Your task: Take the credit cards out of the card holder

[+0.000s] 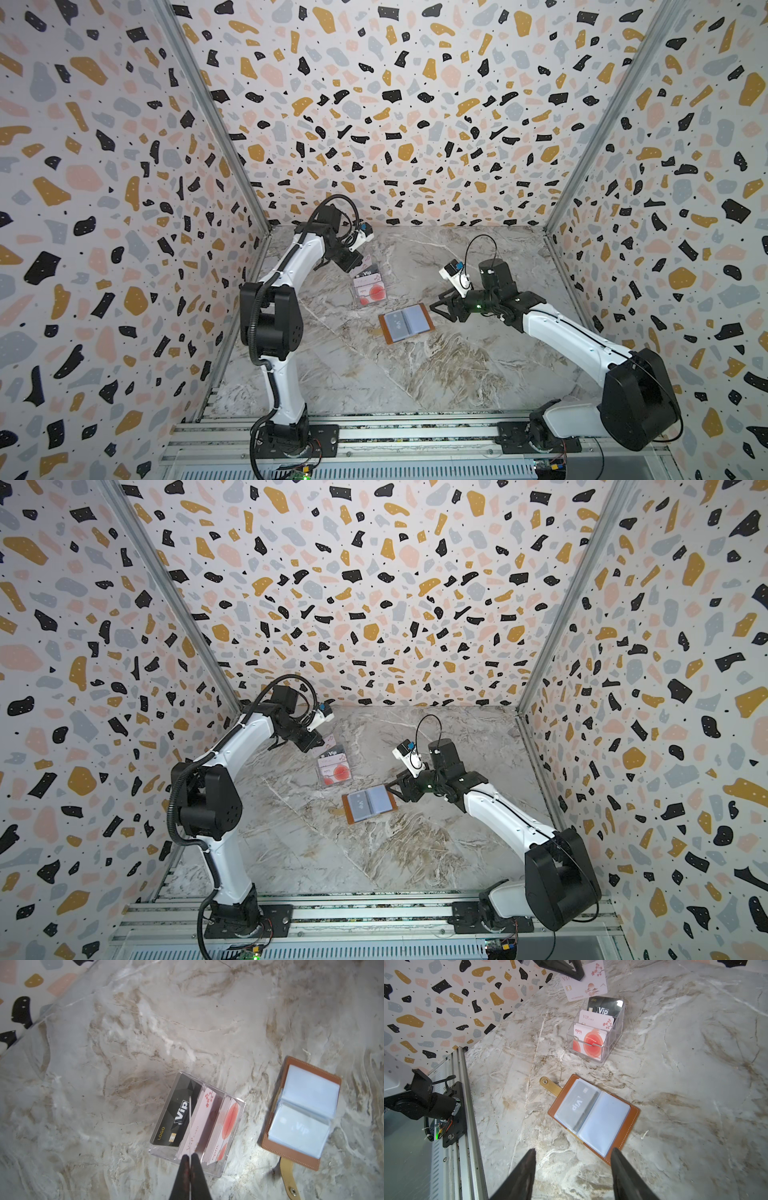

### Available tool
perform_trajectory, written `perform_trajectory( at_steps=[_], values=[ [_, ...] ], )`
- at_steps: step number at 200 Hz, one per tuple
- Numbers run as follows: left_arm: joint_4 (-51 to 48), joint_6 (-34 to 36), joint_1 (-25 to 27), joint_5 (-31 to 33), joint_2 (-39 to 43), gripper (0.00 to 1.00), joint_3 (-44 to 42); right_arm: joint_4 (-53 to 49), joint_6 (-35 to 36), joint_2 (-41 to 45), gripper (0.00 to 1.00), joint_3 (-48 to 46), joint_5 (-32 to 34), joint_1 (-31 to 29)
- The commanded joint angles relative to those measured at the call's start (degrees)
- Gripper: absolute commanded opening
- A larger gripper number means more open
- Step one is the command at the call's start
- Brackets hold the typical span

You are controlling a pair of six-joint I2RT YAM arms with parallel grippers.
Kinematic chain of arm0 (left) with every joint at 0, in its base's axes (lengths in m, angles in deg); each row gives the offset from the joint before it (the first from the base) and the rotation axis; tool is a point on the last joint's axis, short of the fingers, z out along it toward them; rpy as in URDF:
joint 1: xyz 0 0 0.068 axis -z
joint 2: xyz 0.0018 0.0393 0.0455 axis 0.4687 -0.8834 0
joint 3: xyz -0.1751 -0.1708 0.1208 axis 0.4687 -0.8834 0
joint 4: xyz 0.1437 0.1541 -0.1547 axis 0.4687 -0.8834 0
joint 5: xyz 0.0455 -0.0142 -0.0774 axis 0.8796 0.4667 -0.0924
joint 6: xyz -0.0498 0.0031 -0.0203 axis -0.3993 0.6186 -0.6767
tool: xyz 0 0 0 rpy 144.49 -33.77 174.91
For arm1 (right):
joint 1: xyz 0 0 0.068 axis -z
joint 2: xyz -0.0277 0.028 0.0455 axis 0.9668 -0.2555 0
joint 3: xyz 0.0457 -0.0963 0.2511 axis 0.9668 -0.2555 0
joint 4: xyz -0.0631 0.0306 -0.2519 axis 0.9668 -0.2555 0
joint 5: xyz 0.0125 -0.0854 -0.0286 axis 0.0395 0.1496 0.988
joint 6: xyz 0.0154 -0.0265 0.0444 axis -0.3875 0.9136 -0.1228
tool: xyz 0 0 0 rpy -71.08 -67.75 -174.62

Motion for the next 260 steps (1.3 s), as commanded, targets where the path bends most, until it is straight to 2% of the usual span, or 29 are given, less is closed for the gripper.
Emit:
perform_trajectory(
  at_steps=[1,33,54,86,260],
  values=[
    [-4.3,9.7,0.5,-2.0,-0.7,0.00,2.8,-0.6,0.6,1.3,0.58,-0.2,0.5,0.2],
    [-7.6,14.0,0.5,-5.5,-3.2,0.00,5.6,-0.5,0.5,1.0,0.58,-0.7,0.6,0.3],
    [-7.8,16.6,0.7,-4.5,-4.4,0.00,5.7,-0.2,0.4,0.8,0.58,-0.9,0.6,0.4],
    [-6.7,16.5,0.9,-1.2,-6.0,0.00,5.4,-0.1,0.4,0.6,0.58,-0.9,0.6,0.4],
    [0.7,16.5,3.2,1.6,-9.6,0.00,0.3,0.0,0.8,2.3,0.59,-1.6,0.1,1.5]
  ],
)
